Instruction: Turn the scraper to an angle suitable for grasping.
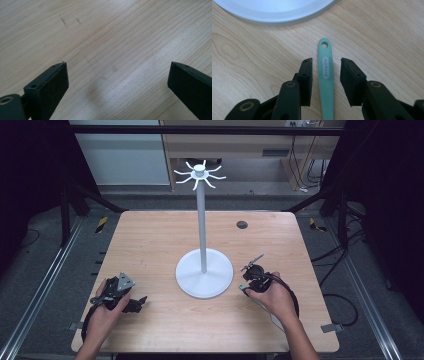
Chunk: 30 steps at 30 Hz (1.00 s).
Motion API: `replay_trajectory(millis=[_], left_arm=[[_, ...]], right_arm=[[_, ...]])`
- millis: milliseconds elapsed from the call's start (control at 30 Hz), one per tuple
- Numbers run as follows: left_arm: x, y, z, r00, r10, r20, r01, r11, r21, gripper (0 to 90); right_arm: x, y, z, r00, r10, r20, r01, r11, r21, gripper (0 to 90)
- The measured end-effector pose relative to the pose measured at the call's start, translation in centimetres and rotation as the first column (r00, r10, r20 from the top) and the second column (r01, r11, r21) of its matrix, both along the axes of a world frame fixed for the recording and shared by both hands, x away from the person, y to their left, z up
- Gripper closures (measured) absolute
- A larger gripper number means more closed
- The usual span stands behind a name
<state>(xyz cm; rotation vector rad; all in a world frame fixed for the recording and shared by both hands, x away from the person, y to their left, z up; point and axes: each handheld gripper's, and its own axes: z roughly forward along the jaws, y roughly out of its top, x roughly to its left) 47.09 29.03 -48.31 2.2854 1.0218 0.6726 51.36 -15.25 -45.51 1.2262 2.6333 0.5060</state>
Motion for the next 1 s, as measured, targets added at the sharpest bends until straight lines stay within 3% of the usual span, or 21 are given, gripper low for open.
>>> replay_trajectory(millis=[67,367,1000], left_arm=[[0.0,0.0,0.0,1.0,0.0,-0.002,0.0,1.0,0.002,3.0],[0.0,0.1,0.0,1.0,0.0,-0.003,0.0,1.0,0.003,3.0],[0.0,0.1,0.0,1.0,0.0,-0.005,0.0,1.0,0.002,3.0]], right_arm=[[0.3,0.1,-0.3,0.9997,-0.003,-0.024,0.003,1.0,-0.015,63.3],[0.8,0.4,-1.0,0.9984,0.002,-0.057,-0.004,0.999,-0.04,64.7],[1.1,0.5,-1.3,0.9961,0.022,-0.086,-0.026,0.998,-0.054,73.7]])
